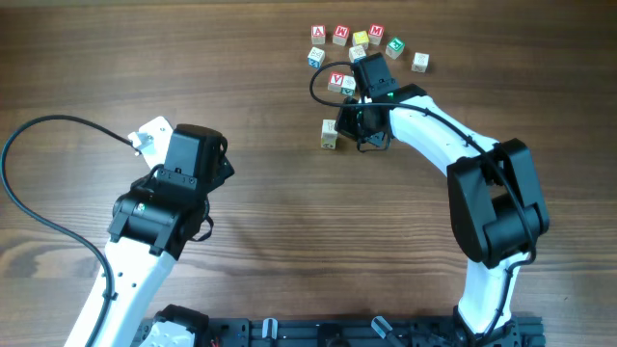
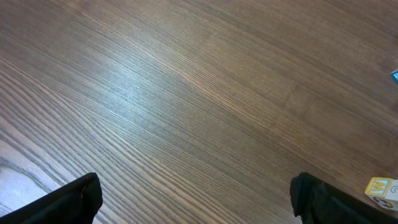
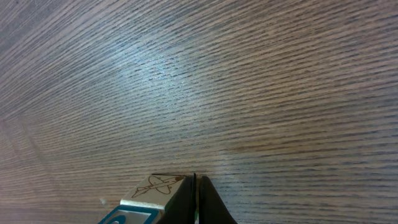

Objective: Form a tower

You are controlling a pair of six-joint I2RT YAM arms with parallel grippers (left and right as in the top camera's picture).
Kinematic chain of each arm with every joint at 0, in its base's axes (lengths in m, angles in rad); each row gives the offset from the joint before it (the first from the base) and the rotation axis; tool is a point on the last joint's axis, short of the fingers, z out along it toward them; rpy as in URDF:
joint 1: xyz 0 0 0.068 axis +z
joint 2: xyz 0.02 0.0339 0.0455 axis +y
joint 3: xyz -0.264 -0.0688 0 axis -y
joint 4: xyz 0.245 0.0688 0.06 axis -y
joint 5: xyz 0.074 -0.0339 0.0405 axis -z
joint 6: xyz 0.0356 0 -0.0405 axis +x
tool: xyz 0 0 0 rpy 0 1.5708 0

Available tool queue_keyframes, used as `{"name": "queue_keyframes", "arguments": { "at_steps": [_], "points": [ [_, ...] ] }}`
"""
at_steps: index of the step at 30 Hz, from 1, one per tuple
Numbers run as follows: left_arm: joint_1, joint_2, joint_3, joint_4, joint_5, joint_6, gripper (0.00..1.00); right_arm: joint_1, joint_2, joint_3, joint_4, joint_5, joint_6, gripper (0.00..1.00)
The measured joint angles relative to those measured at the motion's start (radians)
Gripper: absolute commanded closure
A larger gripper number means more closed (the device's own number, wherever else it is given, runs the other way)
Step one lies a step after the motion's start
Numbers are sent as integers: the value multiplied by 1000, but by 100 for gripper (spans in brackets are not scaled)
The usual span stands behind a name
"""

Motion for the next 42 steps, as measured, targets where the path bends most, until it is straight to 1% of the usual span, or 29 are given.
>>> {"name": "queue_keyframes", "arguments": {
  "at_steps": [9,22,42],
  "points": [
    [0,0,0,0,0,0,0,0,0,0,3,-5,0,95],
    [0,0,0,0,0,0,0,0,0,0,-5,-63,0,95],
    [0,0,0,0,0,0,0,0,0,0,8,-76,0,95]
  ]
}}
